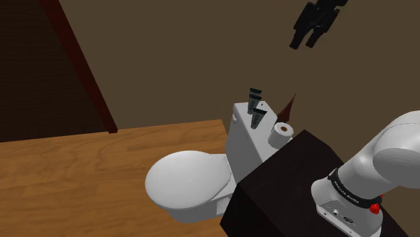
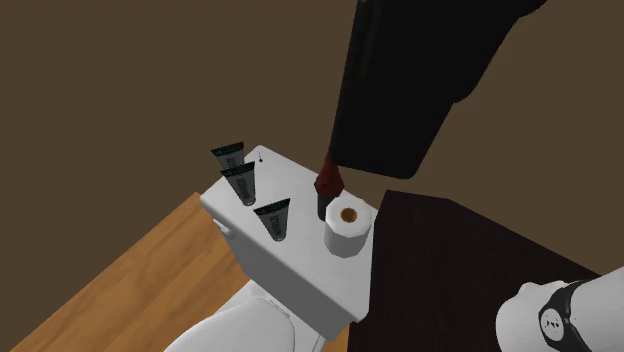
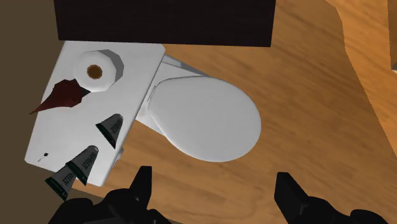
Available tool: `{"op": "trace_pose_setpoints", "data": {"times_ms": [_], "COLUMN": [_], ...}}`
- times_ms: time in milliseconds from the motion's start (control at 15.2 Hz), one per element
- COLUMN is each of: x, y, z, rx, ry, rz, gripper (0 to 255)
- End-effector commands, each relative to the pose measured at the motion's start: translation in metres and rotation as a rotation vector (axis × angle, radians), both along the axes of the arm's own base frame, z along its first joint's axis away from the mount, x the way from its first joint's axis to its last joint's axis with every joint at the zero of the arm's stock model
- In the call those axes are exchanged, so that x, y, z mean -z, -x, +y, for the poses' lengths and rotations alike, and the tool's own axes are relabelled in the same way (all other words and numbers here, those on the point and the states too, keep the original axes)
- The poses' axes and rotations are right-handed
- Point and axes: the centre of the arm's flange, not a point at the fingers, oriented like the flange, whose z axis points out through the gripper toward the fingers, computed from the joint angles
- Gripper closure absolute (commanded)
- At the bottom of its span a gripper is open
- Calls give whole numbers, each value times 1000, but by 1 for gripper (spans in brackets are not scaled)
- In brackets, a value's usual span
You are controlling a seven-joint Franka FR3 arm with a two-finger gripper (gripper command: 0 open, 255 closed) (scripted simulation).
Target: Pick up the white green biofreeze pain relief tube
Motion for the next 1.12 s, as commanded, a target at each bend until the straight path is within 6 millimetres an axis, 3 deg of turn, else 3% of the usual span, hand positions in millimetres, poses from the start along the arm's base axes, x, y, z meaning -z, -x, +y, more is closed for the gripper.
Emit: {"op": "trace_pose_setpoints", "data": {"times_ms": [0,1056], "x": [0,185], "y": [0,-73], "z": [0,-60], "rx": [0,-128], "ry": [0,79], "rz": [0,4], "gripper": [0,0]}}
